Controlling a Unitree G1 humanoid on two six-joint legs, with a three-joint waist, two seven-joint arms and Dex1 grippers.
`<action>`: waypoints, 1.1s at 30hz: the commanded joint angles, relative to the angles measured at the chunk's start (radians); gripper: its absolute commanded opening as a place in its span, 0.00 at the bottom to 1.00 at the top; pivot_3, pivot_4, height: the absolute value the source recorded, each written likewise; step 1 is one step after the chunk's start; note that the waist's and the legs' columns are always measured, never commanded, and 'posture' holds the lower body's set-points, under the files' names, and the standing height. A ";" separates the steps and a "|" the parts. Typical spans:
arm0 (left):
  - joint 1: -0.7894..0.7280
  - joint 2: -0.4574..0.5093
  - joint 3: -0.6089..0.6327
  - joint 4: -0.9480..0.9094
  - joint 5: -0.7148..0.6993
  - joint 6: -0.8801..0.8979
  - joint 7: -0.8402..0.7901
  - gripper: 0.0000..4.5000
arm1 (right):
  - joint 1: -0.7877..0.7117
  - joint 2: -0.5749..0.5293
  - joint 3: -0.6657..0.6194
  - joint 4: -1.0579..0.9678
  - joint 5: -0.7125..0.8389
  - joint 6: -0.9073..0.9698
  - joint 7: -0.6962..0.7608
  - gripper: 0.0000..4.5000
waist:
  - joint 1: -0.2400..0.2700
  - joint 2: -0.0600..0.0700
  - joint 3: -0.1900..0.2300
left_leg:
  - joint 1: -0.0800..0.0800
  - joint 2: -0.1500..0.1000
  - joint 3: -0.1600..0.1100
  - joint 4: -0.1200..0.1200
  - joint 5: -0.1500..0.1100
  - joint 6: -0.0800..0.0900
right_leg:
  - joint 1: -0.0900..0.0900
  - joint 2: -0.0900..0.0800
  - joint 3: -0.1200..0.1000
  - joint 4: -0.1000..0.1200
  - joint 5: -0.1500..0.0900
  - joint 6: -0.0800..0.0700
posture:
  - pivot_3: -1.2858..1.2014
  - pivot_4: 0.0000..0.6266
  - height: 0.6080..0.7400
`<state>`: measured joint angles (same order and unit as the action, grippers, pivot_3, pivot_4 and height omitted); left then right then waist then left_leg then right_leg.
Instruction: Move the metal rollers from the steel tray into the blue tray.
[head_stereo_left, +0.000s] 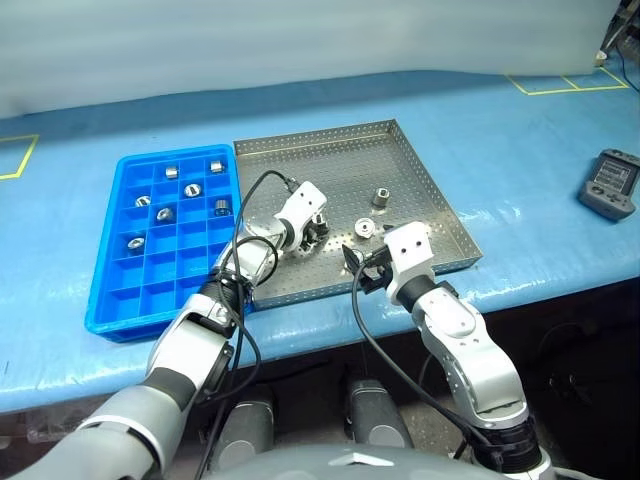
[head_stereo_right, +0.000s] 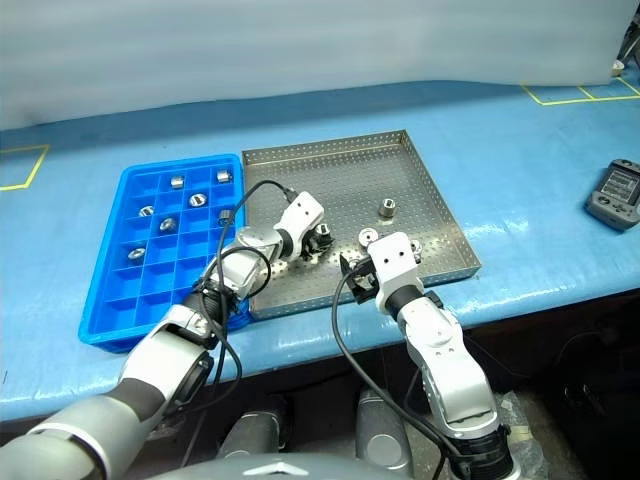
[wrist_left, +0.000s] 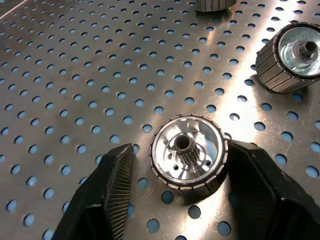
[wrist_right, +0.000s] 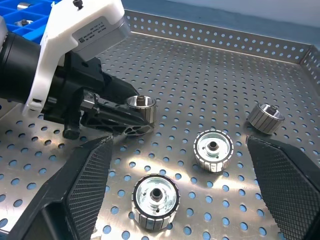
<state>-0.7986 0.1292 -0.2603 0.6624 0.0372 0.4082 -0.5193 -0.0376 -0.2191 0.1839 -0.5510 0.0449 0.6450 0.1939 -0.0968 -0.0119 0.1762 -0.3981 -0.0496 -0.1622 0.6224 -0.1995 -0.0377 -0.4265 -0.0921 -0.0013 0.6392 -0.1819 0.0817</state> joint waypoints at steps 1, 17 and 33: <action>0.031 0.023 0.097 -0.182 -0.044 0.020 0.040 0.40 | -0.037 0.006 0.006 -0.007 0.001 -0.005 0.009 1.00 | 0.000 0.000 0.000 | 0.000 0.000 0.000 0.000 0.000 0.000 | 0.000 0.000 0.000 0.000 0.000 0.000 | 0.48 0.24 1.00; 0.544 0.036 0.454 -1.093 0.006 0.233 0.479 0.40 | -0.209 0.056 0.115 0.133 0.016 -0.047 0.110 1.00 | 0.067 0.000 0.000 | 0.002 0.001 0.001 -0.001 0.000 0.000 | 0.000 0.001 0.003 0.001 0.000 -0.001 | 0.56 0.24 1.00; 0.745 -0.016 0.445 -1.177 -0.013 0.350 0.531 0.40 | -0.212 0.072 0.130 0.161 0.016 -0.063 0.140 1.00 | 0.116 -0.001 0.000 | 0.002 0.000 0.000 0.000 -0.001 -0.001 | 0.000 0.001 0.002 0.001 -0.004 -0.007 | 0.57 0.24 1.00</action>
<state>-0.0550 0.1132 0.1933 -0.4647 0.0265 0.7575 0.0175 -0.2478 -0.1523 0.3182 -0.3615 0.0585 0.6010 0.3350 0.0191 -0.0126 0.1759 -0.3963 -0.0495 -0.1624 0.6218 -0.2000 -0.0387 -0.4262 -0.0909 0.0007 0.6399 -0.1857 0.0748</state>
